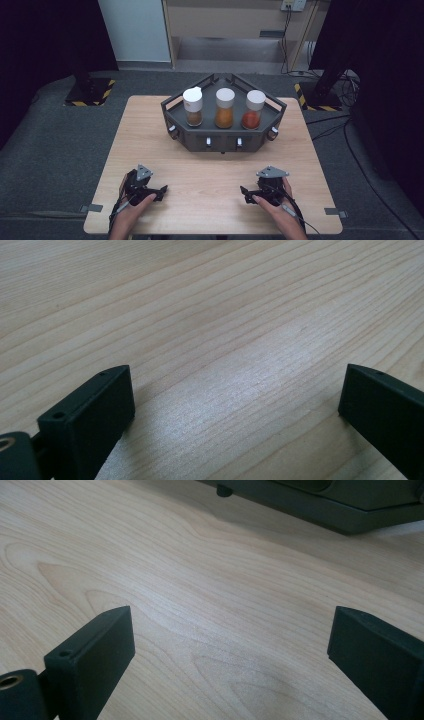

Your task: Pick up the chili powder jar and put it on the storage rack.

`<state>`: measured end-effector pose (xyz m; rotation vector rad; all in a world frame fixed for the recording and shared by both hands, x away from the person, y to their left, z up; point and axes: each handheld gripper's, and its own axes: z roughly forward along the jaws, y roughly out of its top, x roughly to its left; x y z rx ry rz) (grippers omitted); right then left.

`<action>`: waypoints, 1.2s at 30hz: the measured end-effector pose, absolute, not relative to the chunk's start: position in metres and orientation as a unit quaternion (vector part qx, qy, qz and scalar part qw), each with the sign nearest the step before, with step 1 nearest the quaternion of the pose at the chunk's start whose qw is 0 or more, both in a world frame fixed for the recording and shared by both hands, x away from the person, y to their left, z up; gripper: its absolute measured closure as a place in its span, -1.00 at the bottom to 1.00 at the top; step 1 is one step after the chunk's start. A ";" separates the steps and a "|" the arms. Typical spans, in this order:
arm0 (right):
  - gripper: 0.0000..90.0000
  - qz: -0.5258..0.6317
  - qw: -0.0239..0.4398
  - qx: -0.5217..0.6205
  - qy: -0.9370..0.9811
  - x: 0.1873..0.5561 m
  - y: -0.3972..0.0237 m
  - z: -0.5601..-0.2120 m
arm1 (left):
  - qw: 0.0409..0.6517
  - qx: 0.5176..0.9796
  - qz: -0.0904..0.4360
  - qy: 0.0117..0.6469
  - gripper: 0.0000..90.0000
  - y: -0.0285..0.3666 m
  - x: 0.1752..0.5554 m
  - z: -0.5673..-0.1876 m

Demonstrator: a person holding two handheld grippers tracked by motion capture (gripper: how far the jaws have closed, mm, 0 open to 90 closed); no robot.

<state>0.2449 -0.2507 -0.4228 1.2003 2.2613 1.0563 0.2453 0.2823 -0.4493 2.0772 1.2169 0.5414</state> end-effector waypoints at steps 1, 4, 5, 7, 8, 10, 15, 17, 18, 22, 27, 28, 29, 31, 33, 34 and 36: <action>-0.89 0.373 0.184 0.426 0.804 0.246 -0.250 -0.424 | 0.331 0.794 0.207 0.465 -1.00 0.282 0.245 -0.449; -0.89 0.367 0.185 0.429 0.805 0.248 -0.247 -0.427 | 0.331 0.794 0.207 0.465 -1.00 0.282 0.245 -0.449; -0.89 0.365 0.185 0.429 0.805 0.248 -0.246 -0.428 | 0.331 0.794 0.207 0.465 -1.00 0.282 0.245 -0.449; -0.89 0.360 0.188 0.428 0.807 0.249 -0.244 -0.430 | 0.331 0.794 0.207 0.465 -1.00 0.282 0.245 -0.449; -0.89 0.358 0.188 0.428 0.808 0.250 -0.244 -0.431 | 0.331 0.794 0.207 0.465 -1.00 0.282 0.245 -0.449; -0.89 0.356 0.187 0.429 0.809 0.251 -0.243 -0.433 | 0.331 0.795 0.207 0.465 -1.00 0.282 0.245 -0.449; -0.90 0.351 0.185 0.430 0.811 0.252 -0.239 -0.439 | 0.331 0.794 0.207 0.465 -1.00 0.282 0.245 -0.449; -0.90 0.348 0.183 0.430 0.813 0.253 -0.237 -0.442 | 0.331 0.794 0.207 0.465 -1.00 0.282 0.245 -0.449; -0.90 0.346 0.183 0.430 0.814 0.253 -0.236 -0.443 | 0.331 0.794 0.207 0.466 -1.00 0.282 0.245 -0.449; -0.90 0.344 0.181 0.429 0.815 0.253 -0.235 -0.447 | 0.331 0.794 0.207 0.465 -1.00 0.282 0.245 -0.449; -0.93 0.348 0.182 0.431 0.812 0.250 -0.235 -0.452 | 0.331 0.794 0.207 0.465 -1.00 0.282 0.245 -0.449; -0.93 0.350 0.184 0.430 0.811 0.249 -0.236 -0.454 | 0.331 0.794 0.207 0.466 -1.00 0.282 0.245 -0.449; -0.93 0.354 0.186 0.430 0.809 0.248 -0.236 -0.455 | 0.331 0.794 0.207 0.466 -1.00 0.282 0.245 -0.449; -0.93 0.356 0.188 0.430 0.808 0.246 -0.237 -0.457 | 0.331 0.794 0.207 0.465 -1.00 0.282 0.245 -0.449; -0.94 0.357 0.187 0.430 0.808 0.247 -0.237 -0.457 | 0.331 0.794 0.207 0.466 -1.00 0.282 0.245 -0.449; -0.94 0.357 0.187 0.430 0.808 0.247 -0.237 -0.457 | 0.331 0.794 0.207 0.466 -1.00 0.282 0.245 -0.449; -0.94 0.356 0.187 0.430 0.808 0.247 -0.237 -0.457 | 0.331 0.794 0.207 0.466 -1.00 0.282 0.245 -0.449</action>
